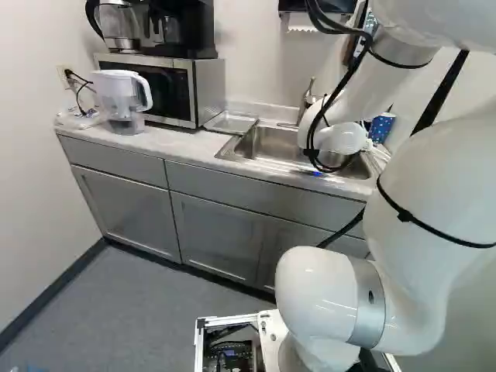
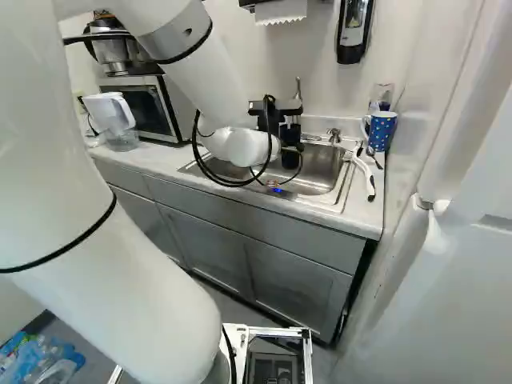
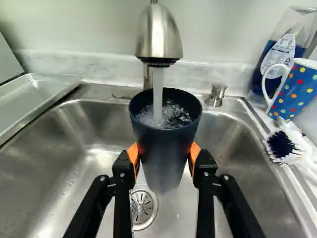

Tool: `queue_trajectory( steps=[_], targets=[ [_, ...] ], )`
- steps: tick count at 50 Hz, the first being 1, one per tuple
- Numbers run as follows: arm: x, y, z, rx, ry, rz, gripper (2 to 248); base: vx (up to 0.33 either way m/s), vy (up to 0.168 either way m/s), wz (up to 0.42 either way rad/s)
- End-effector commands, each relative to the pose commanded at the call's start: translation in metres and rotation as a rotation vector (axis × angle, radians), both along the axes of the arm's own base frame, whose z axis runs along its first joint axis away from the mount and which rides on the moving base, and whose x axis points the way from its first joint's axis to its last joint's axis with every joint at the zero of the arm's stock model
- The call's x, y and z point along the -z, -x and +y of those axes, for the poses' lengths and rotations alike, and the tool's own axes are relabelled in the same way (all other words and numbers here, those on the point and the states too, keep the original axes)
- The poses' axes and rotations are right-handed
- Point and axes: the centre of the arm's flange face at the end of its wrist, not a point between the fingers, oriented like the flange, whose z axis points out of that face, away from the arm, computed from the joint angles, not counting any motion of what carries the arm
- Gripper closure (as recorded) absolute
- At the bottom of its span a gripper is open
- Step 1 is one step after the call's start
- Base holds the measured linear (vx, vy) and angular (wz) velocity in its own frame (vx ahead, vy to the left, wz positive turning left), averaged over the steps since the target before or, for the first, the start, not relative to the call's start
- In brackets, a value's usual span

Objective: Rinse the cup and place it in the tray

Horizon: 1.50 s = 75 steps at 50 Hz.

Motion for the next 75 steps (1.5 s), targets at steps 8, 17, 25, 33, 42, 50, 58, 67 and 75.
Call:
queue_trajectory(
  steps=[8, 17, 25, 33, 42, 50, 58, 67, 75],
  targets=[
    [0.000, 0.000, 0.000, 0.000, 0.000, 0.000, 131, 0.000, 0.000, 0.000],
    [0.000, 0.000, 0.001, -0.001, 0.000, 0.000, 131, 0.000, 0.000, 0.000],
    [0.000, 0.000, 0.002, -0.005, 0.000, 0.000, 131, 0.000, 0.000, 0.000],
    [0.000, 0.000, 0.008, -0.016, 0.000, 0.000, 131, 0.000, 0.000, 0.000],
    [0.000, -0.002, 0.019, -0.044, 0.000, 0.000, 131, 0.000, 0.000, 0.000],
    [0.000, -0.004, 0.031, -0.070, 0.000, 0.000, 131, 0.000, 0.000, 0.000],
    [0.000, -0.006, 0.042, -0.097, 0.000, -0.001, 131, 0.000, 0.000, 0.000],
    [0.000, -0.008, 0.055, -0.128, 0.000, -0.001, 131, 0.000, 0.000, 0.000],
    [0.000, -0.011, 0.067, -0.155, 0.000, -0.001, 131, 0.000, 0.000, 0.000]
  ],
)
